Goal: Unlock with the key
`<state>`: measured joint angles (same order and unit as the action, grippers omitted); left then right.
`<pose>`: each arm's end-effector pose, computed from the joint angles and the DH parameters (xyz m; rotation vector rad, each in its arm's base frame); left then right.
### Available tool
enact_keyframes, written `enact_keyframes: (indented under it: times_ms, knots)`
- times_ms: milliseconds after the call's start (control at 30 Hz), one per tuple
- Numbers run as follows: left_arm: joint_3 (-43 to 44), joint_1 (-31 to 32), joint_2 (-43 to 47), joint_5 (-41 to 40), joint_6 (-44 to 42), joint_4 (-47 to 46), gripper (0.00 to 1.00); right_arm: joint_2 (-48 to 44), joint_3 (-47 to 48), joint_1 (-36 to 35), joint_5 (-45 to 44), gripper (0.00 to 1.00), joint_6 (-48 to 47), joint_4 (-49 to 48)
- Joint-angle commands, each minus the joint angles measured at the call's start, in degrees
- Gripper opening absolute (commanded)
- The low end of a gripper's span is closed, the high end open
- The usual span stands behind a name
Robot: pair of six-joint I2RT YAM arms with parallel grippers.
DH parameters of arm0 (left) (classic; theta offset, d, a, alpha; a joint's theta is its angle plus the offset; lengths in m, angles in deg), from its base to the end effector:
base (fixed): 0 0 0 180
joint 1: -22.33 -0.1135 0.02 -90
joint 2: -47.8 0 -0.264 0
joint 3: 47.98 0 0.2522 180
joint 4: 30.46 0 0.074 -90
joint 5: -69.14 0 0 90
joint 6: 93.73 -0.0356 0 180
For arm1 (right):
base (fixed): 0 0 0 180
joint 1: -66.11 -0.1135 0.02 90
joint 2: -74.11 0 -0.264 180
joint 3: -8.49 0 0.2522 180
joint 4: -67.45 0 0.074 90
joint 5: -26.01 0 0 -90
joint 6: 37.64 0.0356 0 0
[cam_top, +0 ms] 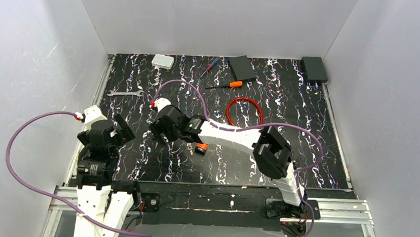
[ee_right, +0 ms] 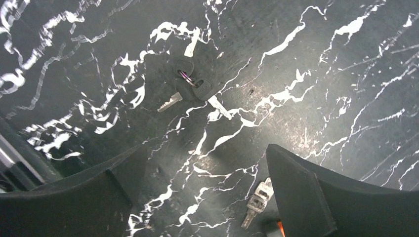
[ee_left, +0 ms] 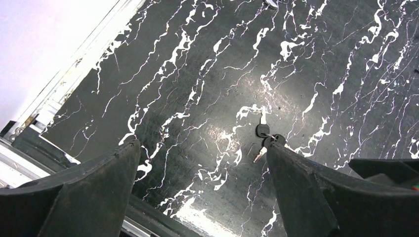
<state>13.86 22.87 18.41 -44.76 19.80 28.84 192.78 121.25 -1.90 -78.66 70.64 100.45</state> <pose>0.0980 0.0135 0.3303 -0.6480 1.8920 0.1564 0.1888 0.4435 0.2511 -0.8291 2.1216 0.5295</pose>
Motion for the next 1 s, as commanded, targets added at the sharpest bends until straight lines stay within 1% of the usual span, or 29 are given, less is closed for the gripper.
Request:
enact_keyframes:
  times_ms: [0, 100, 167, 200, 233, 333, 600, 700, 833, 900, 967]
  knots:
    - [-0.09, 0.08, 0.35, -2.36, 0.70, 1.26, 0.99, 2.82, 4.27, -0.02, 1.84, 0.98, -9.00, -0.89]
    - [-0.11, 0.08, 0.29, -2.21, 0.73, 1.20, 0.99, 5.43, 6.06, -0.03, 4.48, 0.98, -14.63, -1.15]
    - [-0.09, 0.08, 0.21, -2.20, 0.73, 1.13, 0.99, 8.06, 8.80, -0.07, 5.44, 0.97, -17.62, 0.44]
    - [-0.09, 0.08, 0.13, -2.18, 0.73, 1.13, 0.99, 9.25, 10.23, -0.05, 5.56, 0.97, -18.05, 1.24]
    - [-0.09, 0.08, 0.16, -2.20, 0.73, 1.13, 0.97, 10.30, 11.68, -0.03, 5.56, 0.97, -18.91, 2.07]
    - [-0.25, 0.08, 0.21, -2.12, 0.69, 0.96, 0.96, 13.64, 15.99, -0.02, 5.52, 0.97, -20.98, 3.78]
    - [-0.26, 0.08, 0.02, -2.46, 0.73, 0.90, 0.96, 20.48, 23.37, 0.11, 6.28, 0.96, -22.62, 4.22]
    - [-0.26, 0.08, -0.05, -2.79, 0.73, 0.87, 0.96, 23.13, 26.07, 0.68, 7.21, 0.94, -21.75, 4.71]
    - [-0.27, 0.08, -0.19, -2.91, 0.73, 0.91, 0.96, 24.63, 26.95, 1.56, 9.58, 0.91, -20.30, 3.67]
    - [-0.27, 0.08, -0.23, -3.04, 0.71, 0.93, 0.96, 25.25, 26.95, 2.01, 11.00, 0.88, -20.03, 3.00]
    - [-0.19, 0.08, -0.17, -3.08, 0.68, 1.04, 0.96, 25.93, 27.10, 2.74, 13.43, 0.81, -19.79, 2.80]
